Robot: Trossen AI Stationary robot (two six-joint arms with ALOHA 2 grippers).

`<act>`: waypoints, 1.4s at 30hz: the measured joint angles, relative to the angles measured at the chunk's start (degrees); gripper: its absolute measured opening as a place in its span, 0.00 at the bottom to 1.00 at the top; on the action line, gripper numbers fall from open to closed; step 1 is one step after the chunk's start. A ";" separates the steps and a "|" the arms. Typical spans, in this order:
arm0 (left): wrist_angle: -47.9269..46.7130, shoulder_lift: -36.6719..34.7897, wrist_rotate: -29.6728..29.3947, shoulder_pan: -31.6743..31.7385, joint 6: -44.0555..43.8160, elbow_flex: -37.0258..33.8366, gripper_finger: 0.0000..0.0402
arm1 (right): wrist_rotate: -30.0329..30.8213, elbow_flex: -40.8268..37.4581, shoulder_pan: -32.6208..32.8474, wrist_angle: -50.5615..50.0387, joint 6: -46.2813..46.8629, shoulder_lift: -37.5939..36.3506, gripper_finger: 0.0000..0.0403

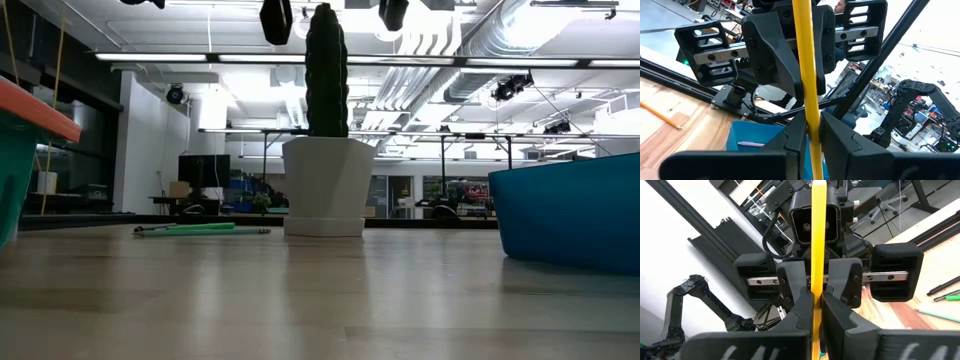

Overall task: Sort pens & pencils
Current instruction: Put the yellow pencil into the green bin

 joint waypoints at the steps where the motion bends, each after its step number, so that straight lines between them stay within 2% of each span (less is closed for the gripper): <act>1: 0.00 0.00 0.00 0.00 0.00 0.00 0.11 | 0.00 0.00 0.00 0.00 0.01 0.00 0.02; 10: -0.12 0.00 -0.02 0.00 -0.16 0.00 0.04 | -0.06 0.00 0.00 0.09 -0.08 0.00 0.02; 17: -0.13 0.00 -0.01 0.00 -0.14 0.00 0.07 | -0.02 0.00 0.00 0.09 -0.05 0.00 0.02; 24: -0.15 0.00 -0.42 0.00 -0.14 0.00 0.02 | -0.02 0.00 0.00 0.09 -0.08 -0.02 0.02; 31: -0.15 0.00 -0.42 0.00 -0.10 0.00 0.06 | 0.00 0.00 0.00 0.09 -0.05 -0.02 0.02; 38: -0.15 0.00 -0.61 0.00 -0.12 0.00 0.02 | 0.00 0.00 0.00 0.11 -0.05 -0.02 0.02; 42: -0.15 0.00 -0.60 0.00 -0.08 0.00 0.05 | 0.02 0.00 0.00 0.11 -0.05 -0.02 0.02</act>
